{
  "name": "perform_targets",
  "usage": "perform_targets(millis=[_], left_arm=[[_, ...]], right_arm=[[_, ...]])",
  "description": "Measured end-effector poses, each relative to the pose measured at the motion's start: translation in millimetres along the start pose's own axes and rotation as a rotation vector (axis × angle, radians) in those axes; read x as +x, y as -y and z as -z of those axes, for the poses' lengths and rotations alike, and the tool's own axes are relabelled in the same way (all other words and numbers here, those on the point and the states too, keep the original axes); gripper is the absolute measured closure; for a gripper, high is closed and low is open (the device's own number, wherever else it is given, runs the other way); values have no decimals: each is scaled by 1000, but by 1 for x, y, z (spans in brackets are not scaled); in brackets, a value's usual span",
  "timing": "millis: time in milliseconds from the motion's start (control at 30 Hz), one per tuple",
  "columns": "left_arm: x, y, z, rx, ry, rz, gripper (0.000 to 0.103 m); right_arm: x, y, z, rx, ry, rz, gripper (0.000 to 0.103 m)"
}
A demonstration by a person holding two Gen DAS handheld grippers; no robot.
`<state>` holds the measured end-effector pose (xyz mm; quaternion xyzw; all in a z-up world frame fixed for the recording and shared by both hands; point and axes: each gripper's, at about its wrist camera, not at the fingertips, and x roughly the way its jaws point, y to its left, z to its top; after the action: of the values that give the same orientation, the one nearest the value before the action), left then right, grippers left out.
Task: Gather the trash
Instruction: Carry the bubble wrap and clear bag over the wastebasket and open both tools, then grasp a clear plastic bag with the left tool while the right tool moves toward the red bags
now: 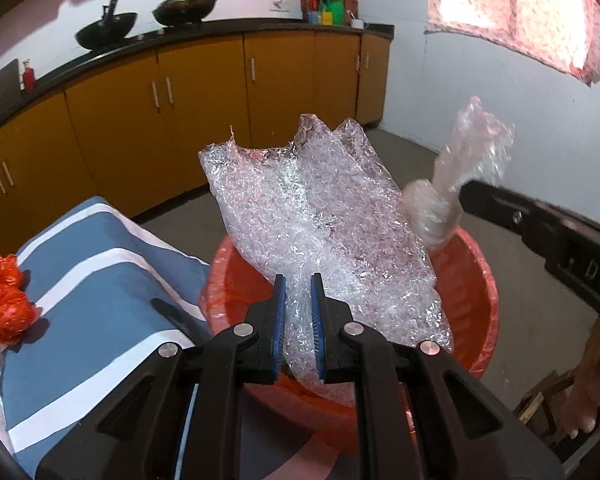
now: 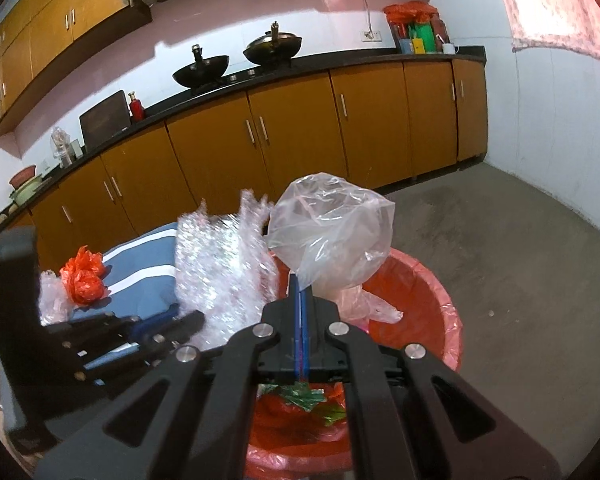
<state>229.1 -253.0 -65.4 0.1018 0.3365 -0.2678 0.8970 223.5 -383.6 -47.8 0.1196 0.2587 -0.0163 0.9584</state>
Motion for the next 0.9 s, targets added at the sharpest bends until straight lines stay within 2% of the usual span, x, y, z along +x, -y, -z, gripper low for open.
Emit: perform_targets(millis=[33, 100, 167, 200, 267, 433, 500, 633, 900], left_arm=[[2, 0, 1, 1, -5, -2, 91], [4, 0, 2, -1, -14, 4, 85], [5, -1, 4, -6, -17, -3, 69], [5, 0, 4, -9, -15, -4, 67], [4, -1, 5, -16, -17, -2, 66], [-5, -12, 7, -39, -8, -17, 66], [-10, -21, 9, -55, 1, -23, 66], [-29, -42, 16, -101, 18, -44, 63], [-82, -99, 41, -189, 59, -141, 61]], right_arm=[[1, 0, 0, 1, -1, -10, 96], [1, -1, 0, 0, 2, -19, 96], [0, 0, 1, -3, 2, -25, 93], [0, 0, 2, -3, 2, -25, 90], [-3, 0, 3, 1, 4, -26, 86], [-8, -1, 5, -7, 11, -8, 83], [-10, -3, 4, -13, 12, 0, 77], [-12, -10, 4, -23, 11, -1, 76], [-9, -49, 8, -58, -11, -41, 73]])
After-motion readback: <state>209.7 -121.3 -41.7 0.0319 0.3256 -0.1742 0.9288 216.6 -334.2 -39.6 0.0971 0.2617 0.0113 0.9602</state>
